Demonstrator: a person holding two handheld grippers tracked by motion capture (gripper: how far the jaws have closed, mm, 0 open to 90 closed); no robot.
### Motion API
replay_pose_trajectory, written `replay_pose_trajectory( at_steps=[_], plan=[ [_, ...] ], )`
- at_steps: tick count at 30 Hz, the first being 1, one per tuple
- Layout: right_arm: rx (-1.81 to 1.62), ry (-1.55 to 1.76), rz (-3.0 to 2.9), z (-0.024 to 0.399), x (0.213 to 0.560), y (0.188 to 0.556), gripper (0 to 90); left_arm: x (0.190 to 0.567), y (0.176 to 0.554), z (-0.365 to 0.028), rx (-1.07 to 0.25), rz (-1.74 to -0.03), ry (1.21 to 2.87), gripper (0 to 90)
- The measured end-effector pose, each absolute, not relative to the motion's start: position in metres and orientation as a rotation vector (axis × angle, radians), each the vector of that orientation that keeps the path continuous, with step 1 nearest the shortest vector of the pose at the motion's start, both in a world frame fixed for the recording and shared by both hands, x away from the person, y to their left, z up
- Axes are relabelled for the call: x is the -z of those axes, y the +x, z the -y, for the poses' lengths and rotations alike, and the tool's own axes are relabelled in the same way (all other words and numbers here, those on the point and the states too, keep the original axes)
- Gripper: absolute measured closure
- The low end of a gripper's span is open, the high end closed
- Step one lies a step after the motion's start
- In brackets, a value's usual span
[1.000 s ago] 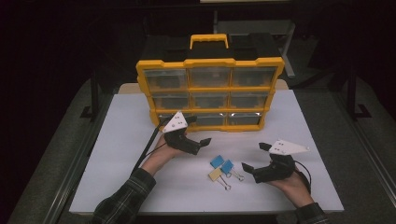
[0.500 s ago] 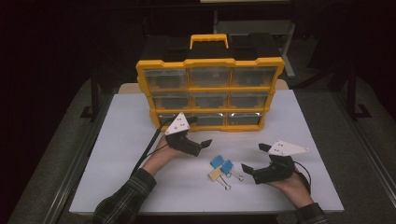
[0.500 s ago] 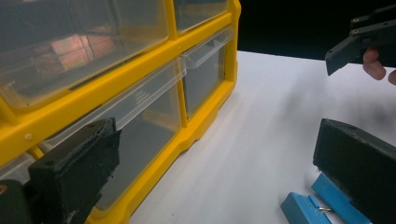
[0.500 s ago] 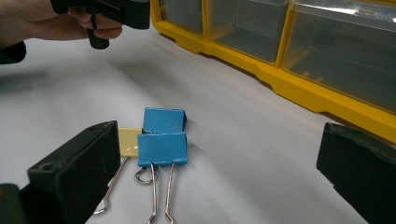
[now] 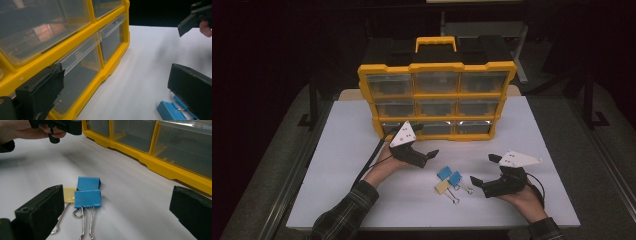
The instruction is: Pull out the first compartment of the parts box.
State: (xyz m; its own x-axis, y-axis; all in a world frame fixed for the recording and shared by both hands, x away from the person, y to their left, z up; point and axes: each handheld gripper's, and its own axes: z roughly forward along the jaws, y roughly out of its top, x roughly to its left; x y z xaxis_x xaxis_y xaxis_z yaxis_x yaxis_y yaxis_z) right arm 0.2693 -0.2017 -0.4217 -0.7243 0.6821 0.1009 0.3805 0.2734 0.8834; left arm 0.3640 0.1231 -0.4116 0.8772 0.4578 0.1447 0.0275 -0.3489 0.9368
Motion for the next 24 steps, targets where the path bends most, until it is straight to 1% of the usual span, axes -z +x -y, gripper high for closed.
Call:
replay_pose_trajectory(
  at_steps=[24],
  plan=[
    [-1.429,0.968,-2.250,0.2013,0.4219,0.2694,0.0,0.4102,0.3566,-0.1173,-0.593,-0.246,1.918,0.4]
  ],
)
